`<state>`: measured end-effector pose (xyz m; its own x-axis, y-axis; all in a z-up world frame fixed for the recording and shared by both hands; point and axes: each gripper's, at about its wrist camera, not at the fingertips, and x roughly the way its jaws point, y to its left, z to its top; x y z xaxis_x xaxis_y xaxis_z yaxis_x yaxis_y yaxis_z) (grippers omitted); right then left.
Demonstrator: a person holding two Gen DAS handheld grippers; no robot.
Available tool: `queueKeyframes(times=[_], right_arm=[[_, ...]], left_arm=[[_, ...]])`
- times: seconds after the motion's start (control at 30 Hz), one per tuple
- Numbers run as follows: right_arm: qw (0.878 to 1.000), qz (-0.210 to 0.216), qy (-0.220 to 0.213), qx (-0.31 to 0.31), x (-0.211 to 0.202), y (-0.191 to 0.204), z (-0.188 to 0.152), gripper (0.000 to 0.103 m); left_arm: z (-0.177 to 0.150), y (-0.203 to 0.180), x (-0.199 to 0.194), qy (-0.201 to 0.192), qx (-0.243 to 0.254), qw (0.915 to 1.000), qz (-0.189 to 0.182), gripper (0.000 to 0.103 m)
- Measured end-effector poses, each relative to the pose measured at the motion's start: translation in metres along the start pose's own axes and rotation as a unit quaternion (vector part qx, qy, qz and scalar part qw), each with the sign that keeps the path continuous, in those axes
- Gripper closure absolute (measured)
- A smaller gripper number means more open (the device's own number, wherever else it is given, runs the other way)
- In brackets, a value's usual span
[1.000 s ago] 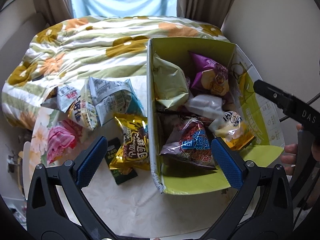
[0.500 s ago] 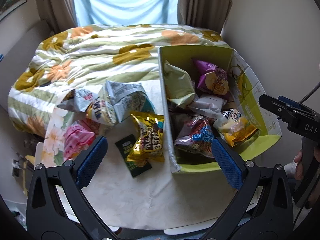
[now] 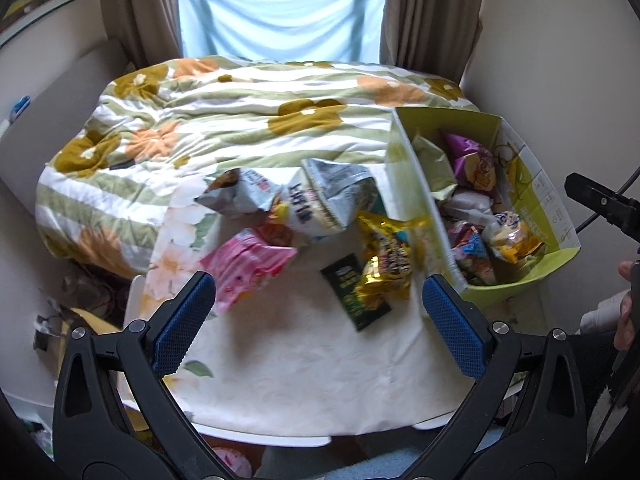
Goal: Organize snacks
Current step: 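Move both tools back from the box toward the remaining snacks, then grasp the pink striped bag with the left tool while the right tool grasps the gold chip bag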
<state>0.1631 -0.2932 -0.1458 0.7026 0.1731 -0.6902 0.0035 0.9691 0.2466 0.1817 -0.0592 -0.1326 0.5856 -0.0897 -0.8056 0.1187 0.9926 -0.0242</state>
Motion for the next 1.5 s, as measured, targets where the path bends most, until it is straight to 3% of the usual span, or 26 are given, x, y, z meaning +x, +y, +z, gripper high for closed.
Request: queueKeyframes(times=[0.37, 0.67, 1.03, 1.23, 1.37, 1.5], right_arm=[[0.999, -0.023, 0.007, 0.024, 0.018, 0.091, -0.032, 0.003], [0.997, -0.057, 0.022, 0.058, 0.052, 0.144, -0.058, 0.003], [0.987, -0.13, 0.037, 0.087, 0.111, 0.175, -0.094, 0.004], [0.982, -0.159, 0.039, 0.09, 0.137, 0.171, -0.104, 0.009], [0.979, -0.179, 0.031, 0.087, 0.158, 0.165, -0.109, 0.017], [0.975, -0.208, 0.008, 0.077, 0.172, 0.167, -0.113, 0.017]], left_arm=[[-0.004, 0.092, 0.012, 0.021, 0.03, 0.9988, -0.032, 0.0], [0.0, 0.133, 0.053, 0.046, 0.082, 0.9923, -0.081, 0.0], [-0.006, 0.127, 0.134, 0.073, 0.169, 0.9748, -0.126, 0.0], [-0.015, 0.111, 0.171, 0.061, 0.218, 0.9678, -0.11, 0.0], [-0.021, 0.108, 0.192, 0.067, 0.225, 0.9653, -0.114, 0.0], [-0.025, 0.106, 0.204, 0.067, 0.232, 0.9628, -0.121, 0.001]])
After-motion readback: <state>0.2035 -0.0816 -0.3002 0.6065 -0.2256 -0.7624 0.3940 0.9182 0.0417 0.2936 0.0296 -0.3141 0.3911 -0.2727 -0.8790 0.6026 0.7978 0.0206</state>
